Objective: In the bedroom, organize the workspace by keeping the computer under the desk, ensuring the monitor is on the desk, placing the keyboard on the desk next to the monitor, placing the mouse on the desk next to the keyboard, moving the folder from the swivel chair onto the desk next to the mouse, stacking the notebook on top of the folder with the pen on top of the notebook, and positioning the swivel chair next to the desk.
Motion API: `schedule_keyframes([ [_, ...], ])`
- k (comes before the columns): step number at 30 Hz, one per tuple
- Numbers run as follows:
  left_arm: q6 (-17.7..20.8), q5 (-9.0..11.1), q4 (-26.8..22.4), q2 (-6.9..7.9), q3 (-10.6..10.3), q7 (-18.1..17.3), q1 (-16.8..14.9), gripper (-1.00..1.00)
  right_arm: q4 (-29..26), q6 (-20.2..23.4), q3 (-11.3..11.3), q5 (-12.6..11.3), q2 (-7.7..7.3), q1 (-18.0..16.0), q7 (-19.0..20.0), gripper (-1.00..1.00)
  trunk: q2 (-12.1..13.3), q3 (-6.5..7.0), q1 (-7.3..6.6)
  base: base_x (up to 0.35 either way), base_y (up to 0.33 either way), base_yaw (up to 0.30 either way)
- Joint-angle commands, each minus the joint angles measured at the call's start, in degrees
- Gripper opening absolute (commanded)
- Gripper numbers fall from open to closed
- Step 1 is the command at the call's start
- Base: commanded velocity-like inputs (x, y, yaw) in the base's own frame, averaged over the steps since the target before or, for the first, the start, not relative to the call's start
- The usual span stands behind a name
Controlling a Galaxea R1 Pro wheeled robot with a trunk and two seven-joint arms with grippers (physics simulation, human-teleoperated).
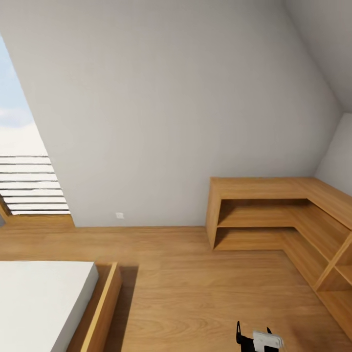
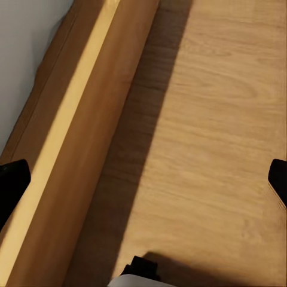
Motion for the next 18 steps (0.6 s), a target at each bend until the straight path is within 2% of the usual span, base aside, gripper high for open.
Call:
schedule_keyframes([
  [1,-0.2,0.4,0.0,0.00,0.0,-0.1,0.0,1.00,0.0,0.0,0.5,-0.1,0.02,0.0,-0.5,1.00,0.0,-0.06,0.03,0.329,0.000,0.000],
  [18,-0.2,0.4,0.1,0.13,0.1,-0.1,0.0,1.00,0.0,0.0,0.5,-0.1,0.02,0.0,-0.5,1.00,0.0,-0.06,0.03,0.329,0.000,0.000],
])
